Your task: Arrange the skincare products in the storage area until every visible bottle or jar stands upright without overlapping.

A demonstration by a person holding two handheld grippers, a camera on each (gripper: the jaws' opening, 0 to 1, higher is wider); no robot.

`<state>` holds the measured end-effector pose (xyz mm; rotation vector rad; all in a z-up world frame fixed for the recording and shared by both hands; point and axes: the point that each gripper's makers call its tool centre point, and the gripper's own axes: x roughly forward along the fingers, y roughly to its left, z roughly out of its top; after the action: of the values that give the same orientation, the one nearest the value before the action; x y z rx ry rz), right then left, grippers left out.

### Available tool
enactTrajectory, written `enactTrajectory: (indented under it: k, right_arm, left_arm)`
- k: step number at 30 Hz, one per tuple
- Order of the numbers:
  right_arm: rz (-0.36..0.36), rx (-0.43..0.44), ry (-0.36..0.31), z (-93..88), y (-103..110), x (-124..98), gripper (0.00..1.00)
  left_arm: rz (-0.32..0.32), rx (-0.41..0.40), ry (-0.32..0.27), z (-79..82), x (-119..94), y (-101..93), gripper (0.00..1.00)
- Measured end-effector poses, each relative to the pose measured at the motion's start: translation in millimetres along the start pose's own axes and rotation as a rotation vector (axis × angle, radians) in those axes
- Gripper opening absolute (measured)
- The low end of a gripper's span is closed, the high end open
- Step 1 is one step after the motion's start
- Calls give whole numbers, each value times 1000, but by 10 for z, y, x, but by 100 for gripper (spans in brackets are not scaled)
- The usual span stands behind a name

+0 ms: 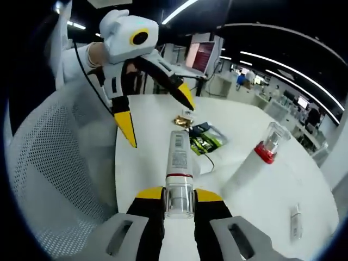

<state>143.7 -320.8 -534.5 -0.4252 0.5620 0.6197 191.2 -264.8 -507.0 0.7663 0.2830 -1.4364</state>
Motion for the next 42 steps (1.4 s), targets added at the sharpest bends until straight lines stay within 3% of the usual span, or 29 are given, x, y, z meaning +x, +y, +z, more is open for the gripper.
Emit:
enactTrajectory:
  k: [2, 7, 10, 12, 15, 19, 23, 29, 42]
  right_arm:
    - [10, -27, 5, 40, 24, 8, 10]
    - [60, -121, 30, 110, 112, 63, 10]
    - [67, -157, 34, 163, 119, 91, 10]
    - [75, -184, 40, 197, 125, 113, 10]
    - [85, -237, 54, 228, 135, 144, 10]
    - [87, -279, 56, 282, 129, 184, 10]
    - [86, -341, 73, 319, 127, 222, 10]
    - [77, -387, 90, 325, 108, 230, 10]
    - [68, -443, 113, 334, 103, 229, 10]
  left_arm:
    - [28, 68, 19, -13, 26, 12, 58]
    - [-2, 144, 63, -43, 75, -169, 56]
    - [-26, 165, 73, -84, 111, -183, 47]
    - [-25, 216, 113, -115, 120, -152, 42]
    - [-18, 237, 102, -66, 157, -113, 41]
    - [-57, 263, 106, -39, 200, -149, 37]
    - [-60, 329, 133, -62, 247, -146, 36]
    - [-83, 327, 135, -68, 308, -168, 28]
    - [-114, 381, 128, -103, 403, -175, 24]
